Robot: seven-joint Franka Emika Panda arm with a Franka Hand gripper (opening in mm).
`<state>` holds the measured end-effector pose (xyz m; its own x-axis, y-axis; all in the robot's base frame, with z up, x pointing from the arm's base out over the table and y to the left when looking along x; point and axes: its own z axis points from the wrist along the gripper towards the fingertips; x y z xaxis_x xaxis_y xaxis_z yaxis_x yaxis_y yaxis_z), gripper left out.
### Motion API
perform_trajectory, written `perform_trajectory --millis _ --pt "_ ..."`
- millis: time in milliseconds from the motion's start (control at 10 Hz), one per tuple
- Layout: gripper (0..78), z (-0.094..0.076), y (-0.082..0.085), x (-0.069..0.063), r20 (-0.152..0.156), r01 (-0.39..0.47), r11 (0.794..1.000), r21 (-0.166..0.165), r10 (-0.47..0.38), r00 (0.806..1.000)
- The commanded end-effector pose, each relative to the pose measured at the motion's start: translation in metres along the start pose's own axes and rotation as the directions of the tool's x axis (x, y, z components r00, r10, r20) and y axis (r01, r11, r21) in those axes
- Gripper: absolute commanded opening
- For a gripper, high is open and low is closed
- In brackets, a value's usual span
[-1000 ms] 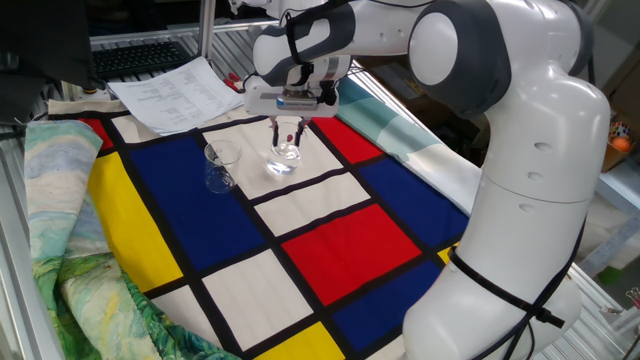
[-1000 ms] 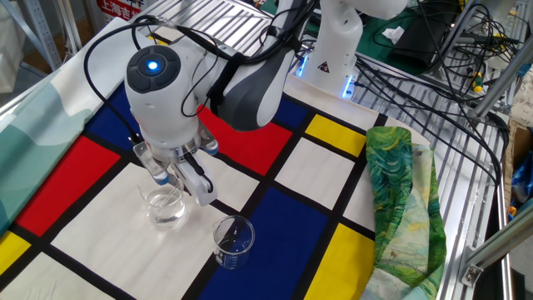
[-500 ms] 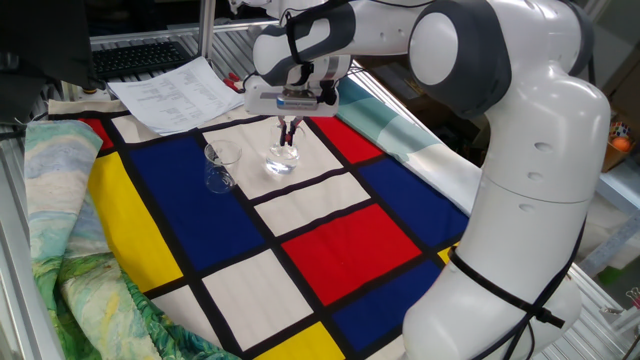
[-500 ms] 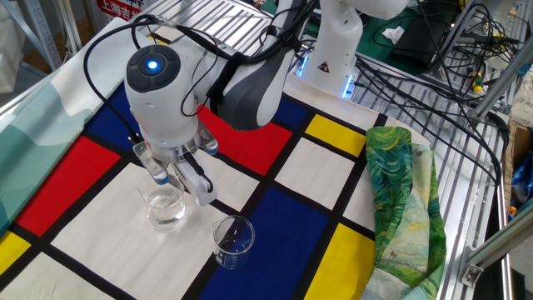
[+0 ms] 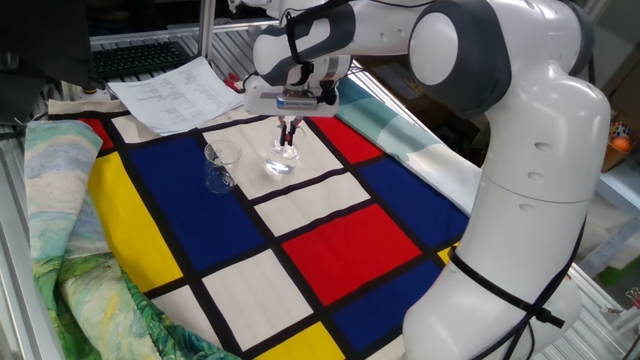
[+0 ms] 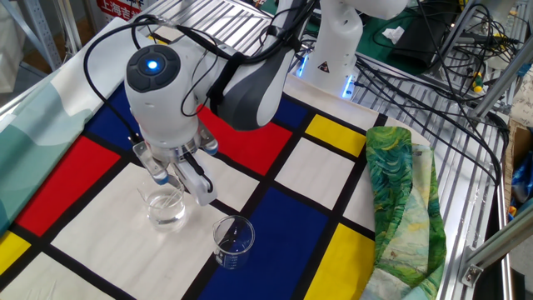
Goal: Transfer liquid using a dropper
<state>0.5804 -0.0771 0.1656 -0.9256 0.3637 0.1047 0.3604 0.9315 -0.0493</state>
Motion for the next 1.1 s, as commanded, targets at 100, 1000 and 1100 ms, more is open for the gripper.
perform_trajectory --millis 100,1000,1100 --pt "1.3 -0.042 -0.011 -0.007 -0.065 0.018 0.999 0.051 -0.015 0.998" --pt "1.3 -0.075 -0.012 0.001 -0.107 0.012 0.995 0.095 -0.002 0.994" --pt "1.3 -0.077 -0.011 0.003 -0.112 0.009 0.995 0.097 0.002 0.994"
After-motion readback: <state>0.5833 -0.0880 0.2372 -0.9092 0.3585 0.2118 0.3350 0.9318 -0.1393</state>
